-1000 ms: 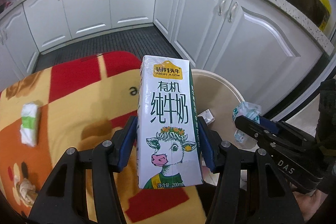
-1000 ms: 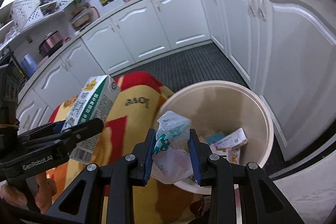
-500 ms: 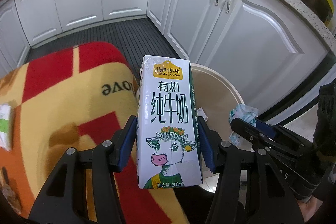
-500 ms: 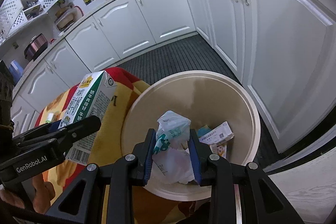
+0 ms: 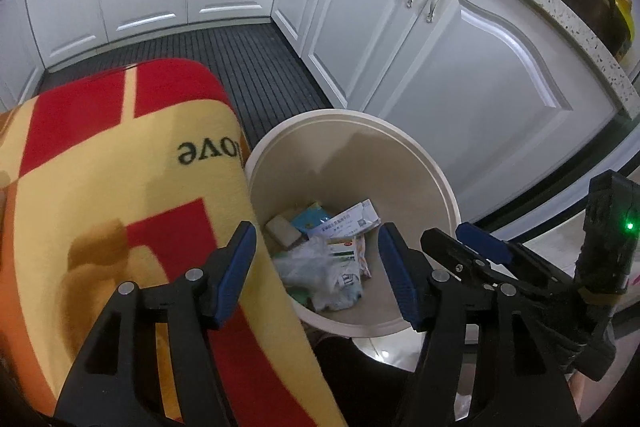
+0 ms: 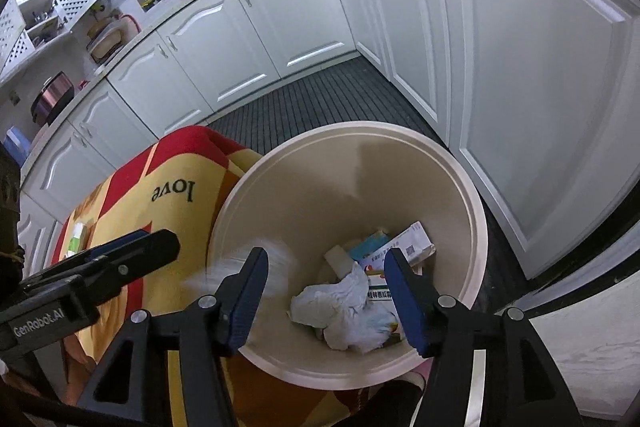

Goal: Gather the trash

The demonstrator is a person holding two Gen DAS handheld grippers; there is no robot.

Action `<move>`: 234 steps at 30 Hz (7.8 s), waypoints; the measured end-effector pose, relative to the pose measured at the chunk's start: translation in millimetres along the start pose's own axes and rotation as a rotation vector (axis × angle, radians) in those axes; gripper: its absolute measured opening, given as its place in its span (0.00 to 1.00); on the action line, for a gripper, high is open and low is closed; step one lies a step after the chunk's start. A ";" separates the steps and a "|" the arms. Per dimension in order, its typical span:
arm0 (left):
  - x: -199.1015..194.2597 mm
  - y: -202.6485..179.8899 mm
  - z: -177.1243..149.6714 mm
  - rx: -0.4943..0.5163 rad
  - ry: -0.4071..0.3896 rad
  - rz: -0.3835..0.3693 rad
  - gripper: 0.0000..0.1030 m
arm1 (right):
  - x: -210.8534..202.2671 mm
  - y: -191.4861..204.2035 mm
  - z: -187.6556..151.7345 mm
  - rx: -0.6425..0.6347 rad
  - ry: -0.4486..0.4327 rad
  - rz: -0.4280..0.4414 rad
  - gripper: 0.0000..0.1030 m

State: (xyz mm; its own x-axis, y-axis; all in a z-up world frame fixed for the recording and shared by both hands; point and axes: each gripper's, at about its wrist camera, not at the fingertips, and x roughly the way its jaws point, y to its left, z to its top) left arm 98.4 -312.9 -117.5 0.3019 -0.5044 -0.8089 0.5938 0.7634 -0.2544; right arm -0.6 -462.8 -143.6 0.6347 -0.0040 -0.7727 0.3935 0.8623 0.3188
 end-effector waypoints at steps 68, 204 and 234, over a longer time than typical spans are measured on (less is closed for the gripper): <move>-133.0 240.7 -119.8 -0.269 -0.090 0.184 0.32 | 40.9 278.2 -54.8 -0.360 0.149 0.268 0.71; 13.1 -15.4 8.5 0.124 -0.050 0.068 0.34 | -2.3 11.7 -6.5 -0.028 -0.010 -0.089 0.39; -53.9 -0.2 -22.8 0.127 -0.211 0.180 0.59 | -21.1 39.5 -22.4 -0.048 -0.073 -0.110 0.64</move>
State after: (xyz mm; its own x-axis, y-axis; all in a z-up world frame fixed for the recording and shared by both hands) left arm 65.0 -276.7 -85.9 0.5511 -0.4480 -0.7040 0.6012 0.7982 -0.0373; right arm -13.3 -417.3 -126.9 0.6373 -0.1348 -0.7587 0.4316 0.8781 0.2065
